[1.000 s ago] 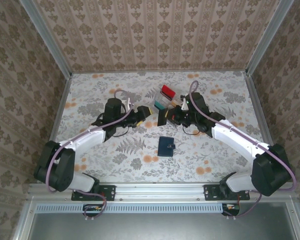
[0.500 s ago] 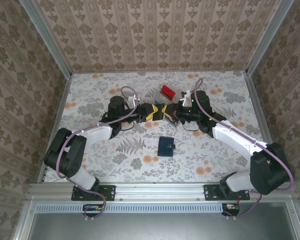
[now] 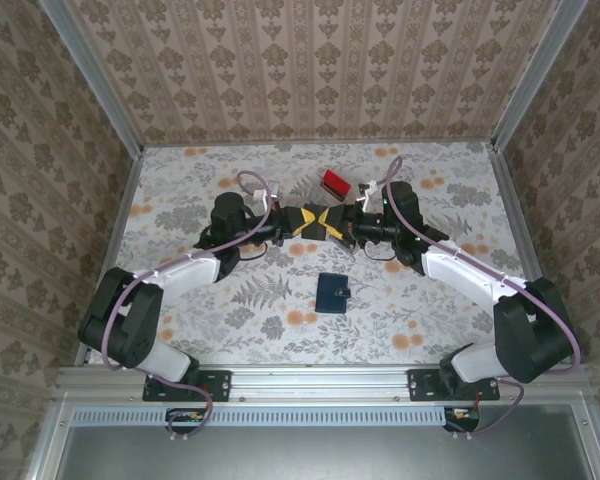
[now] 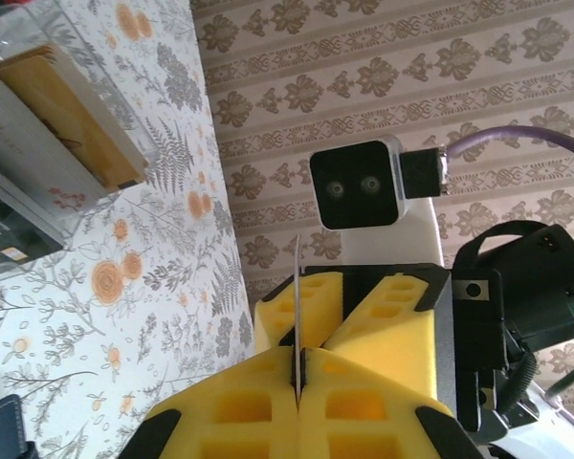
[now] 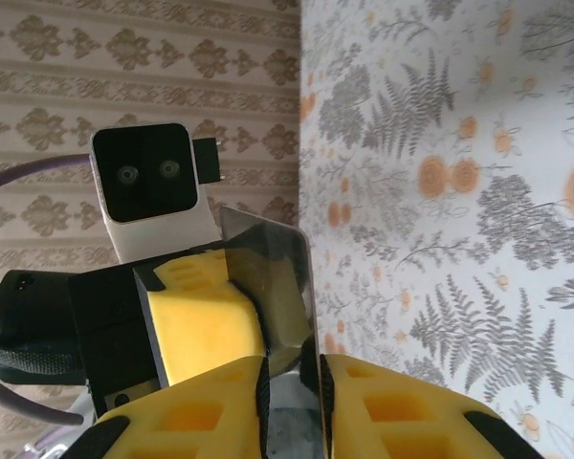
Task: Put the credit cards into the card holder
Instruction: Open the card holder at the center of the table.
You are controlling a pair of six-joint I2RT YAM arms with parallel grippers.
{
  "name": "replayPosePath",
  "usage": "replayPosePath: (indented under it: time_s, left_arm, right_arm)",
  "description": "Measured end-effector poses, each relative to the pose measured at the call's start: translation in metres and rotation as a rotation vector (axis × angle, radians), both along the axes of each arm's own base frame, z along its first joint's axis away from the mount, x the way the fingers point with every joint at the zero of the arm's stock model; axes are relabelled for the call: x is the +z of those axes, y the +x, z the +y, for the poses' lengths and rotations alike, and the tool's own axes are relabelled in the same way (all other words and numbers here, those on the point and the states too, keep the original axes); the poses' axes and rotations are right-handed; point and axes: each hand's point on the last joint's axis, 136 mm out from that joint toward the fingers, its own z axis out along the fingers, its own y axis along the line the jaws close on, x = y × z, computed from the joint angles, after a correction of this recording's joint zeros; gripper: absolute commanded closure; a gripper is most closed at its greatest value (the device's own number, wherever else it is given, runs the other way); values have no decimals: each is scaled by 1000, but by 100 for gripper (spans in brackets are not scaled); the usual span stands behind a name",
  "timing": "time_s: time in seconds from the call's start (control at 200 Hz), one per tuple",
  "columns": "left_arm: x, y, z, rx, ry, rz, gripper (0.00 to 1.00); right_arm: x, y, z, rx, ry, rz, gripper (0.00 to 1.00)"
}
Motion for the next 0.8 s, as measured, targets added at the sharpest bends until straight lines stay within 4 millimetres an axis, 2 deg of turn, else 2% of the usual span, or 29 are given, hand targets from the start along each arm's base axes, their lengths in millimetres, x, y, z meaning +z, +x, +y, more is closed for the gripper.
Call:
replayPosePath:
  time_s: [0.04, 0.11, 0.13, 0.255, 0.305, 0.395, 0.52, 0.665, 0.72, 0.8]
  left_arm:
    - [3, -2, -1, 1, -3, -7, 100]
    - [2, -2, -1, 13, 2, 5, 100]
    - [2, -2, -2, 13, 2, 6, 97]
    - [-4, -9, -4, 16, 25, 37, 45]
    - [-11, -13, -1, 26, 60, 53, 32]
    - [-25, -18, 11, 83, 162, 75, 25]
    - [-44, -19, 41, 195, 372, 57, 24]
    - [-70, -25, 69, 246, 579, 40, 24]
    - [-81, -28, 75, 245, 635, 44, 23]
    - [-90, -36, 77, 227, 697, 37, 22]
  right_arm:
    - [1, -1, 1, 10, 8, -5, 91]
    - [5, -2, 1, 16, 22, -14, 93]
    - [5, -2, 0, 15, 23, -14, 95]
    - [5, -10, -4, 11, 20, -20, 98]
    - [3, -14, -9, -5, -11, -21, 98]
    - [-8, -23, -25, -62, -130, -18, 98]
    - [-32, -41, -40, -94, -348, -11, 99]
    - [-79, -72, -43, -49, -500, 50, 99]
    - [-101, -86, -45, -25, -555, 90, 99]
    - [-122, -97, -45, -5, -614, 126, 99]
